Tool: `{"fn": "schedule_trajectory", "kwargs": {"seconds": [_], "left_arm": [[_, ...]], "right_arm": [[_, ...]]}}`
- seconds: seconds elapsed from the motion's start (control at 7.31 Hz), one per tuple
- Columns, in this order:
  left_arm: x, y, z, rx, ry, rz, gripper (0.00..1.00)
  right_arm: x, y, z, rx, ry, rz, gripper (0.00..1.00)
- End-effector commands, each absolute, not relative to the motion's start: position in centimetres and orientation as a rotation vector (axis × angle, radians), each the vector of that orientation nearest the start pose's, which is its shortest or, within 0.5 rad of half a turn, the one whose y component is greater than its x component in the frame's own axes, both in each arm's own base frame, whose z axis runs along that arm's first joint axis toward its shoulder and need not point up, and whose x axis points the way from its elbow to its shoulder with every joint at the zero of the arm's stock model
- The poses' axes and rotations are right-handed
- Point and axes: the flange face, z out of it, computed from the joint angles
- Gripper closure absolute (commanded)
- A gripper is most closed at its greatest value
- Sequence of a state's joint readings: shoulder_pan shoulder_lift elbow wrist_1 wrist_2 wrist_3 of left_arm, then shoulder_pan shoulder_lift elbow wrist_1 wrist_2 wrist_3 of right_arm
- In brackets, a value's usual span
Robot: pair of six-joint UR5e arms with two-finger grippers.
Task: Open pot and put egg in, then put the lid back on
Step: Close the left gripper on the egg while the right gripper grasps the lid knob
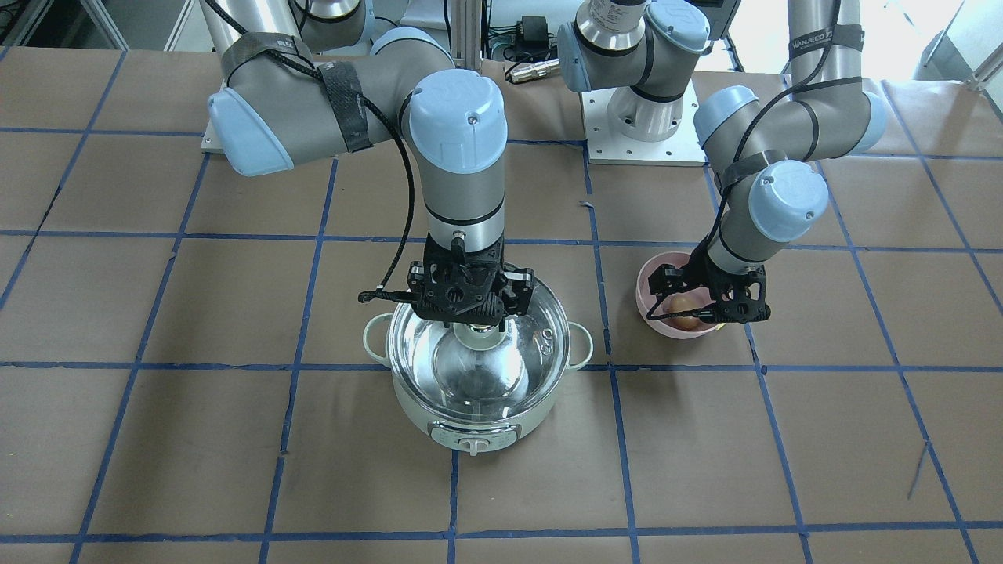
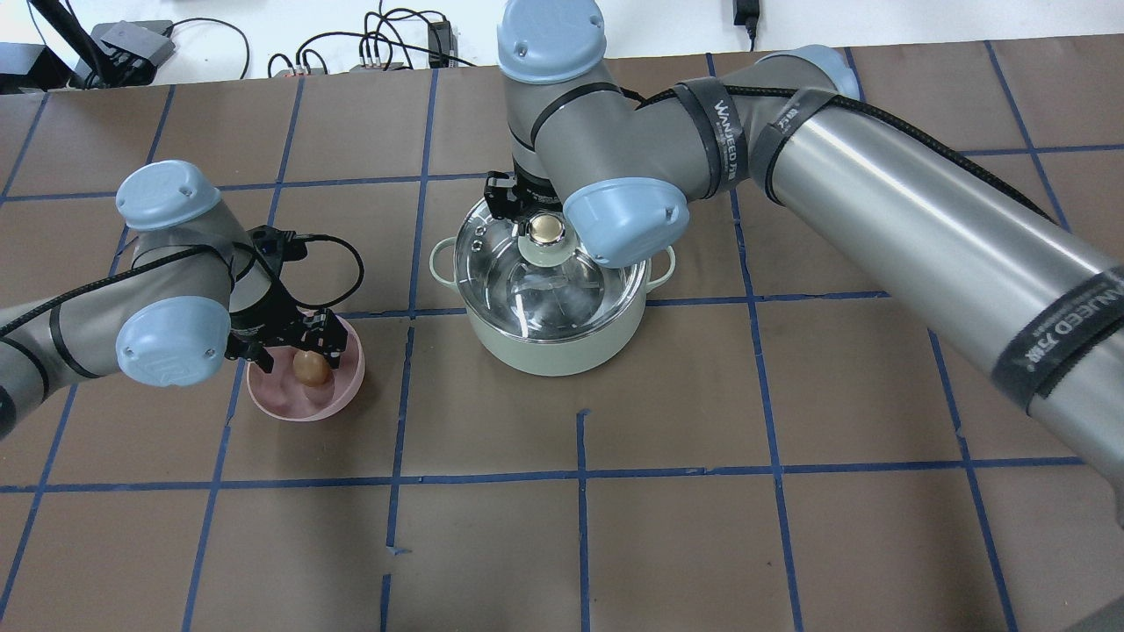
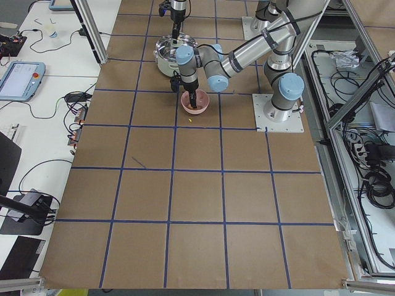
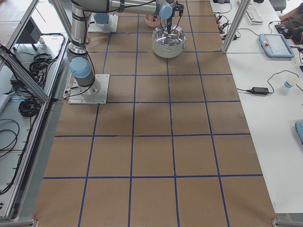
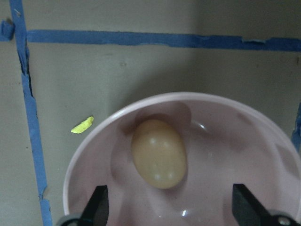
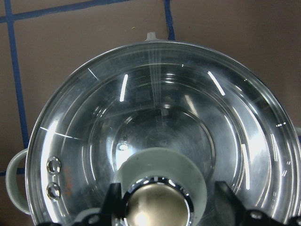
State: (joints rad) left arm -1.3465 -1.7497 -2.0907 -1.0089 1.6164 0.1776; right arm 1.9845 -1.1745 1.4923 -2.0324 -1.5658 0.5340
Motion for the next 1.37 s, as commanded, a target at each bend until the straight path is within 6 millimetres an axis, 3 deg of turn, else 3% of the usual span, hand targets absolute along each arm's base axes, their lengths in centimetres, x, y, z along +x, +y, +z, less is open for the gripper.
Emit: {"fn": "schedule_trajectory", "kwargs": {"seconds": [0.0,0.82,1.23], "left_arm": [[-2.2,-47.7,21.5,-0.057,3.117,0.149,0.07],[-1.7,-48.8,21.4,-0.036,3.109,0.024,0.07],[-2.0,-47.5,20.0,-0.027,3.105,-0.004,0.07]], "right_arm": [[38.4,-54.1,34.8,0.182,3.058,-0.191,0.31],[38.5,-54.1,34.6,0.187,3.056,-0.185,0.53],[38.5,-54.6,36.2,0.176,3.045,-0.216,0.53]]}}
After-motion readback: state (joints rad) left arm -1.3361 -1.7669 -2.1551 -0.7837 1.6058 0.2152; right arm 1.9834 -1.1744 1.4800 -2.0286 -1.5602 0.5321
